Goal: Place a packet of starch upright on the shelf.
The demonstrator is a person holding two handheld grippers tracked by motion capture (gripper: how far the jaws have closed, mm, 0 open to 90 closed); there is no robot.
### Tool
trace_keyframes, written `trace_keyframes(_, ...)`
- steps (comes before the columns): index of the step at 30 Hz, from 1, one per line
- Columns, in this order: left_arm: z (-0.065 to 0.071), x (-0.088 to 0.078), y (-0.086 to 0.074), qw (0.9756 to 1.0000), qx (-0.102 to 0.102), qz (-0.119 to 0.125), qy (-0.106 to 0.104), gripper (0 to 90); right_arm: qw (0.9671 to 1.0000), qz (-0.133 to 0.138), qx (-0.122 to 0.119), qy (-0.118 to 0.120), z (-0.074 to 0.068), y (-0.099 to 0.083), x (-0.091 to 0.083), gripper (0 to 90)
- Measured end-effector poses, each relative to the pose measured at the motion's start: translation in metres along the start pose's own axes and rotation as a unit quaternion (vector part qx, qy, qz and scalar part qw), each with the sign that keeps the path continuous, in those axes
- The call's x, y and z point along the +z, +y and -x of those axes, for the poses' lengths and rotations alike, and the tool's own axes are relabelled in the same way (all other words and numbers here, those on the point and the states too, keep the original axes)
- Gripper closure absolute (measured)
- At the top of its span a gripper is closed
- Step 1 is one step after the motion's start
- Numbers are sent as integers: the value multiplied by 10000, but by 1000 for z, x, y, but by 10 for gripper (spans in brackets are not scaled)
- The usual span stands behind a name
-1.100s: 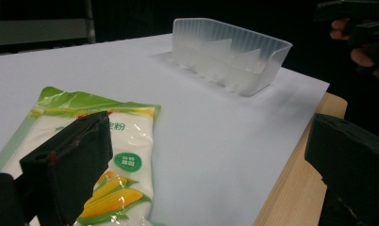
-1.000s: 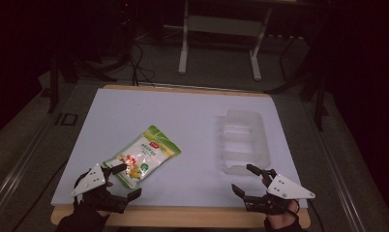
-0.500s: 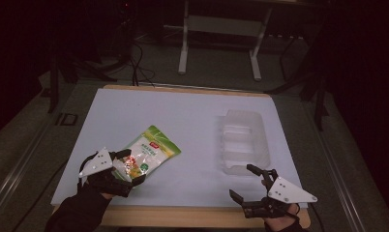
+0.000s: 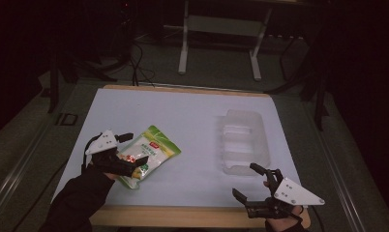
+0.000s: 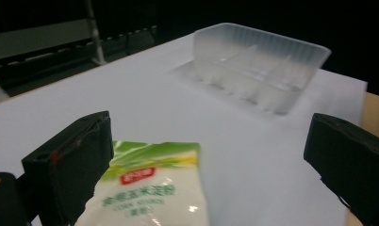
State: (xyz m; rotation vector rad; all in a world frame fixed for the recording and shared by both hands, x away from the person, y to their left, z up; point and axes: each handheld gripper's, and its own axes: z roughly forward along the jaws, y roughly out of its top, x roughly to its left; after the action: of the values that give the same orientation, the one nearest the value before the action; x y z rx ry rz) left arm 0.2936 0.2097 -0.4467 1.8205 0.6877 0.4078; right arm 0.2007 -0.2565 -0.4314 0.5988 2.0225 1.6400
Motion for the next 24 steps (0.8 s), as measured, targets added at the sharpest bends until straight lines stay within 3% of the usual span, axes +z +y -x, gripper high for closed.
trace_keyframes(7,-17,22,8,9996,19,-268,74,25,10000,25,-51,-24,-1,0,0,132)
trace_keyframes(15,-37,45,6,9988,-101,-472,124,53,10000,87,-14,-43,0,0,-1,134)
trace_keyframes(20,-54,59,0,9963,-277,-766,261,113,10000,5,-66,-73,-2,-1,1,137)
trace_keyframes(24,-68,69,-6,9924,-506,-1065,341,150,9998,-12,-64,-165,-2,-1,1,137)
